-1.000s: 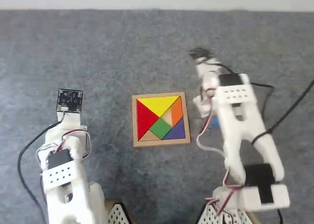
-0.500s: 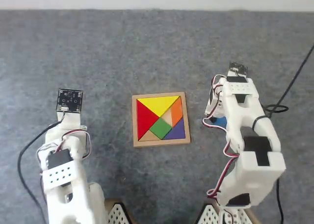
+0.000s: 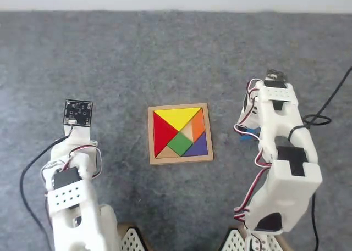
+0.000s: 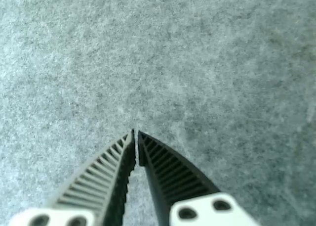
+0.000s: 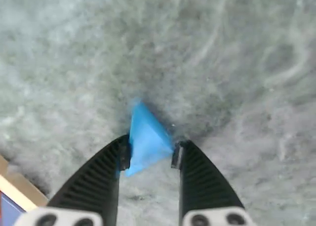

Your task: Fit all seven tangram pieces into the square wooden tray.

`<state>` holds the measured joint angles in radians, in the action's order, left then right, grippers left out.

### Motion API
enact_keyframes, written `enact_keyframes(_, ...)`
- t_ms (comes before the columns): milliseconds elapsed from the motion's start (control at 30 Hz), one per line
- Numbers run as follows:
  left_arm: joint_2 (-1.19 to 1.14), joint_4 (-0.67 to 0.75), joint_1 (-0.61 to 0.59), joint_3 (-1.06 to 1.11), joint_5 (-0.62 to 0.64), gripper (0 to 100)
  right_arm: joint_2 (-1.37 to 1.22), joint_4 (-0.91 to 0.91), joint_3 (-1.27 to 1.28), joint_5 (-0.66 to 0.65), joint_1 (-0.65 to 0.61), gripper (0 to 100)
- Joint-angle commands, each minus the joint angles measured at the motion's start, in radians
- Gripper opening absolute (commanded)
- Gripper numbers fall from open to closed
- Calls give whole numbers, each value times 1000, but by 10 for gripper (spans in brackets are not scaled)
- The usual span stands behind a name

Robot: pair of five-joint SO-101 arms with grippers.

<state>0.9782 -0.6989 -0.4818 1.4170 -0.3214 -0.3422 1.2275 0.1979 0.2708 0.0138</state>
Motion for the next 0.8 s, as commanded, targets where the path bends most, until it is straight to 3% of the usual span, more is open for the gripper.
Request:
enact_keyframes(0, 14, 18, 5, -7, -12, 13, 12, 62, -84, -61, 7, 6)
enact_keyframes(167, 14, 18, 5, -7, -12, 13, 105, 162, -140, -91, -45, 6)
enact_keyframes(300, 14, 18, 5, -7, -12, 13, 199, 200, -144, -169, -186, 6)
enact_keyframes(533, 14, 18, 5, -7, -12, 13, 134, 28, -115, -282, -461, 6)
enact_keyframes(767, 14, 18, 3, -7, -12, 13, 36, 41, -118, -436, -461, 6)
